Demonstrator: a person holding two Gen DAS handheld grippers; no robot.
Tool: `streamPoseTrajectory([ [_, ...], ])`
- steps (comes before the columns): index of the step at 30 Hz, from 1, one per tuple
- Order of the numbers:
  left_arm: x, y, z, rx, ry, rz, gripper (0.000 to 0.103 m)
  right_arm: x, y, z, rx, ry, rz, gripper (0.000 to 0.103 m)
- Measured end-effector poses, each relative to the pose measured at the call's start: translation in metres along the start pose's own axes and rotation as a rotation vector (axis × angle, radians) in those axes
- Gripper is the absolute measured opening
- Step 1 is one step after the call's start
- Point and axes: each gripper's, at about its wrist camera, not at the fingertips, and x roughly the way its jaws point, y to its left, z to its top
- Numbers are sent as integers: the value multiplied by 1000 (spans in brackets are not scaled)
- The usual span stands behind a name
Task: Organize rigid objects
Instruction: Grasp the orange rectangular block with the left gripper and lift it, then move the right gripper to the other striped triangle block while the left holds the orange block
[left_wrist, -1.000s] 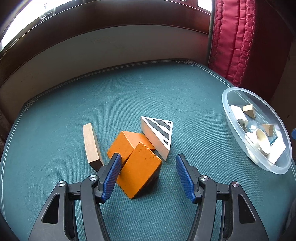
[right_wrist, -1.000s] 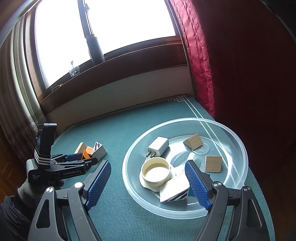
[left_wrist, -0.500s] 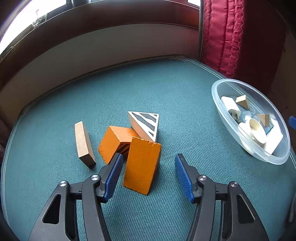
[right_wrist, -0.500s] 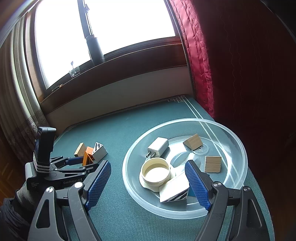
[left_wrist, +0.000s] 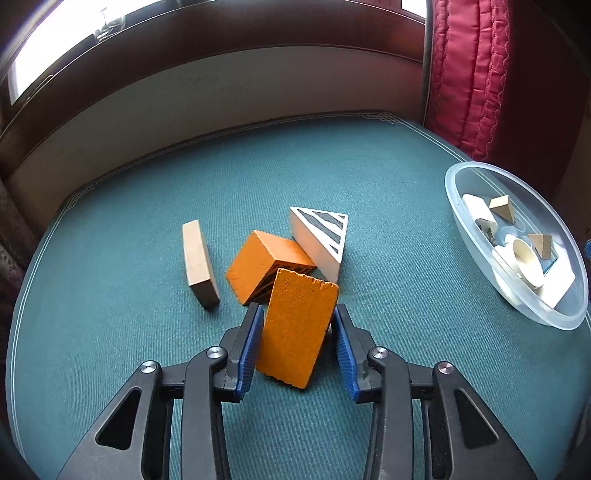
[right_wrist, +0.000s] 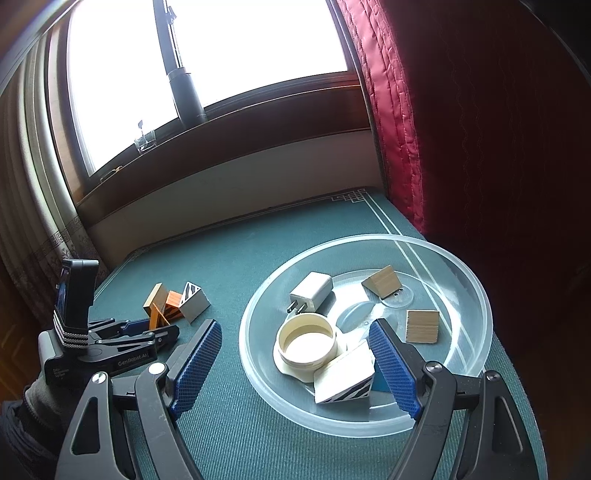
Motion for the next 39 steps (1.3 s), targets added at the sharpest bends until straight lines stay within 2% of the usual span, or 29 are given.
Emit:
streamPoseTrajectory([
  [7, -24, 25, -10, -88, -26, 30, 39, 3, -1, -1, -3, 4, -15, 85],
  [18, -58, 43, -26, -123, -58, 54, 39, 14, 12, -6, -61, 51, -63, 85],
  [28, -76, 51, -33, -155, -89, 39, 39, 26, 60, 6, -160, 169, 36, 85],
  [36, -84, 61, -35, -191, -108, 37, 39, 63, 100, 11, -199, 327, 104, 85],
  [39, -85, 65, -35, -206, -110, 32, 39, 80, 113, 12, -217, 342, 100, 82],
])
